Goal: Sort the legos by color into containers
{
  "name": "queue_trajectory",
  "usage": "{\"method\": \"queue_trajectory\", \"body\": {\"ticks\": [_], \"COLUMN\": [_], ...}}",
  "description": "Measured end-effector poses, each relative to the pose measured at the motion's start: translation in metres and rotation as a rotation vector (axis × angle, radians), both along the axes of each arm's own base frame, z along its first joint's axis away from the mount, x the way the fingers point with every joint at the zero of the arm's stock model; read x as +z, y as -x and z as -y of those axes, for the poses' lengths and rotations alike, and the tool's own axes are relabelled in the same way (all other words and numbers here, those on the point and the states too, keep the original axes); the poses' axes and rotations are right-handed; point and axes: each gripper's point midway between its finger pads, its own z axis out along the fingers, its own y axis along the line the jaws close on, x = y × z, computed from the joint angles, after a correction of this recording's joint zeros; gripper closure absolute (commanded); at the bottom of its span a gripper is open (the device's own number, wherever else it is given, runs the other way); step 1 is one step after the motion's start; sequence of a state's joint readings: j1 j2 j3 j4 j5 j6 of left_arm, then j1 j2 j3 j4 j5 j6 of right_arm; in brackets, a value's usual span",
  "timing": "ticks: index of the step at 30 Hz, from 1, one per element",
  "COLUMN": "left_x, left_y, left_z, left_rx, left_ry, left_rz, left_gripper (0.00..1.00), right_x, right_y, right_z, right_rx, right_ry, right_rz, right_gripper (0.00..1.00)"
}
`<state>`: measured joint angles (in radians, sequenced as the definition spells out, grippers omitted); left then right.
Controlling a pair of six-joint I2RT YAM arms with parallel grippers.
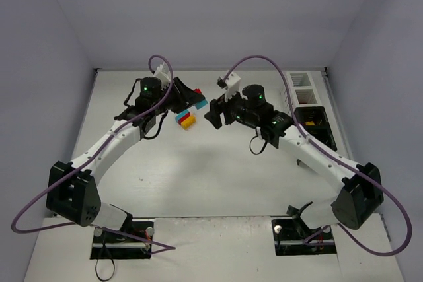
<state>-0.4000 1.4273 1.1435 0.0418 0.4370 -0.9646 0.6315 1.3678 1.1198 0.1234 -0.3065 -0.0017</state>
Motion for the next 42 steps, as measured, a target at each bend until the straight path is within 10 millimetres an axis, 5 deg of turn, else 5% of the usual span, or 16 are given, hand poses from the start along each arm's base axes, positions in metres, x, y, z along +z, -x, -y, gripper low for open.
{"method": "queue_trajectory", "body": {"ticks": [7, 13, 19, 20, 22, 26, 31, 35, 37, 42], "left_x": [0.011, 0.012, 0.013, 0.013, 0.014, 0.014, 0.016, 0.016, 0.015, 0.016], "left_y": [-0.002, -0.002, -0.002, -0.002, -0.002, -0.002, -0.004, -0.006, -0.006, -0.006], "left_z": [0.006, 0.007, 0.007, 0.007, 0.007, 0.006, 0.002, 0.000, -0.001, 0.000], "left_rx": [0.013, 0.022, 0.028, 0.029, 0.030, 0.037, 0.058, 0.073, 0.075, 0.069], "left_ry": [0.056, 0.070, 0.077, 0.078, 0.078, 0.076, 0.066, 0.059, 0.057, 0.060], "left_rz": [0.005, 0.003, 0.002, 0.003, 0.005, 0.006, 0.021, 0.031, 0.031, 0.048], "left_gripper": [0.88, 0.88, 0.87, 0.82, 0.63, 0.42, 0.34, 0.42, 0.65, 0.93], "right_x": [0.010, 0.009, 0.009, 0.009, 0.009, 0.009, 0.009, 0.009, 0.009, 0.008], "right_y": [-0.008, -0.017, -0.027, -0.027, -0.027, -0.027, -0.027, -0.027, -0.027, -0.027], "right_z": [-0.036, -0.046, -0.043, -0.043, -0.043, -0.044, -0.044, -0.044, -0.044, -0.043], "right_rx": [0.051, 0.038, -0.005, -0.007, -0.008, -0.006, -0.006, -0.005, -0.006, -0.009], "right_ry": [-0.033, -0.040, -0.035, -0.036, -0.037, -0.034, -0.033, -0.033, -0.034, -0.034], "right_rz": [0.050, 0.073, 0.089, 0.090, 0.091, 0.093, 0.094, 0.094, 0.094, 0.089], "right_gripper": [0.36, 0.49, 0.90, 1.00, 1.00, 1.00, 1.00, 1.00, 1.00, 1.00]}}
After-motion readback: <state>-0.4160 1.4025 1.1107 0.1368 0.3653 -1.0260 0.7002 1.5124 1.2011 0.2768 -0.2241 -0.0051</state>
